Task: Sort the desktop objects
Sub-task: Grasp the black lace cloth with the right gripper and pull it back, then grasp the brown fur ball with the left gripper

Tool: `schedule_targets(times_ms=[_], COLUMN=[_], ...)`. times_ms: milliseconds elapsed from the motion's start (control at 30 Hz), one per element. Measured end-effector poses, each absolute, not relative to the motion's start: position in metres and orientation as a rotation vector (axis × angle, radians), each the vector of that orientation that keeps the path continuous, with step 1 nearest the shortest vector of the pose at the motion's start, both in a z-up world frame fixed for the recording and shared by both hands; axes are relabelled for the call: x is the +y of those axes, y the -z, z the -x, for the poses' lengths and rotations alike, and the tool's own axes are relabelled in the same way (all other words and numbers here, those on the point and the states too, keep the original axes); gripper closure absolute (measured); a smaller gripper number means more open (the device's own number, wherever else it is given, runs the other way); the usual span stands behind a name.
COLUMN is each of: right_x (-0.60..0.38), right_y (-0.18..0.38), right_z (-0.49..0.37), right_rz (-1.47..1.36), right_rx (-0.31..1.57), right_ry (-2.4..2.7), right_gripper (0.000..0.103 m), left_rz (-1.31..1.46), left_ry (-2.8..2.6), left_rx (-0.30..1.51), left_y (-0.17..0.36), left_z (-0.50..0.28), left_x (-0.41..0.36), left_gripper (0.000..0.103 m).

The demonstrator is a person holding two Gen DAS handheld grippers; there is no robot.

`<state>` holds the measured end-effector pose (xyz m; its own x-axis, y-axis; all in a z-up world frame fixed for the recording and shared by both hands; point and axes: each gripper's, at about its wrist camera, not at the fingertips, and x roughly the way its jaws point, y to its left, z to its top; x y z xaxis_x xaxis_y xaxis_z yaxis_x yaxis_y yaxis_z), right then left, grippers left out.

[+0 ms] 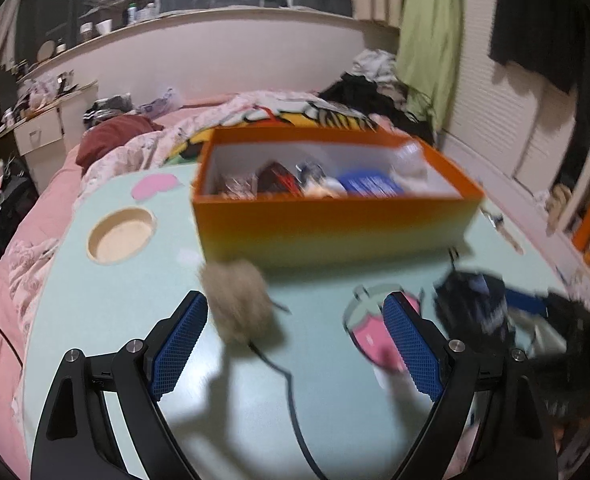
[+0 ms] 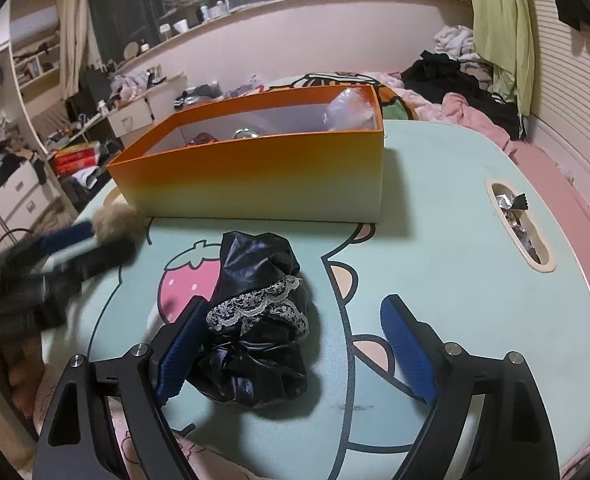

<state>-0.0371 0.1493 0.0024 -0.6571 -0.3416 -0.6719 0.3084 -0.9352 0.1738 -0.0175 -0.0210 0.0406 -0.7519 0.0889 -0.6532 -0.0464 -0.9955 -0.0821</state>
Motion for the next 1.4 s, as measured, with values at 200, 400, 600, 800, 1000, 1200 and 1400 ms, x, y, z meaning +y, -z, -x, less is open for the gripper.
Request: schedule_targets(times_ms=[200, 400, 600, 800, 1000, 1200, 1400], right_x=[0.149, 0.150, 0.149, 0.149, 0.149, 0.149, 0.149], right_y=[-0.002, -0.004, -0.004, -0.005, -0.005, -0.004, -0.005], right_z=[0.037, 0.037, 0.037, 0.037, 0.037, 0.039, 0.039], right_rz=[-1.056, -1.053, -1.053, -1.054, -1.056, -1.066, -1.067], right_rx=[-0.067, -0.068, -0.070, -0.068, -0.064, -0.037, -0.037], right_ry=[2.572, 2.568, 2.567, 2.564, 2.565, 2.568, 2.568], right_gripper=[0.015, 0.015, 0.015, 0.014, 0.014, 0.014, 0.013], left_rz=[1.135, 1.252, 1.076, 1.171, 1.188, 1.189, 1.190], left_ry=[-2.890, -2.809, -2.750, -2.813, -2.795, -2.792, -2.791], left_rx=[-0.151, -0.157, -0.081, 0.122, 0.103, 0.099, 0.096], left_y=[-0.036, -0.019, -0.027, -0.003, -0.003, -0.004, -0.004], left_z=[0.030, 0.055, 0.005, 0.000, 0.001, 0.002, 0.001], left_x=[-0.040, -0.042, -0.018, 0.008, 0.007, 0.006, 0.008], left_gripper=[0.025, 0.078, 0.078, 0.015, 0.010, 0.010, 0.010])
